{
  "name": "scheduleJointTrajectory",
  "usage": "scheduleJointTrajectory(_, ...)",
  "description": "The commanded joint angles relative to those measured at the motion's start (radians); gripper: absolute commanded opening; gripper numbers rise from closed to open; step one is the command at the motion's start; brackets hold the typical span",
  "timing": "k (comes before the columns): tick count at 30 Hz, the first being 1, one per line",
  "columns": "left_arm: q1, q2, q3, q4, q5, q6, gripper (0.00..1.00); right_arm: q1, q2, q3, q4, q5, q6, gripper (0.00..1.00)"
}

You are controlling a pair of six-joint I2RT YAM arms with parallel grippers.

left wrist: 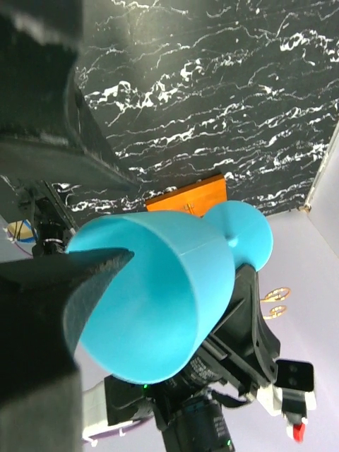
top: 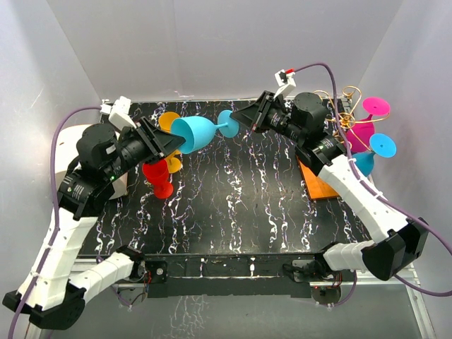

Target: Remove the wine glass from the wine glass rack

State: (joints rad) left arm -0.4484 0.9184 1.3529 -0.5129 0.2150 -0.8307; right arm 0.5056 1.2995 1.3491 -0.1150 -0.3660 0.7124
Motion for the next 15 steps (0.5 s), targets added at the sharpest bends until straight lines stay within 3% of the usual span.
scheduleJointTrajectory(1, -0.006, 0.04, 0.078, -0.051, -0.018, 0.044, 0.25, 0.015, 0.005, 0.005, 0.138, -0.015, -0.001, 0.0)
scheduleJointTrajectory(6, -0.005, 0.099, 0.167, -0.131, -0.063, 0.088, 0.0, 0.017, 0.025, 0.026, 0.136, 0.011, -0.038, 0.03)
scheduleJointTrajectory(11, -0.004, 0.179, 0.281, -0.252, -0.142, 0.145, 0.0, 0.016, -0.011, 0.052, 0.083, 0.14, -0.179, 0.55)
scheduleJointTrajectory(15, -0.005, 0.251, 0.368, -0.334, -0.198, 0.185, 0.0, 0.016, -0.074, 0.066, 0.046, 0.322, -0.319, 0.87)
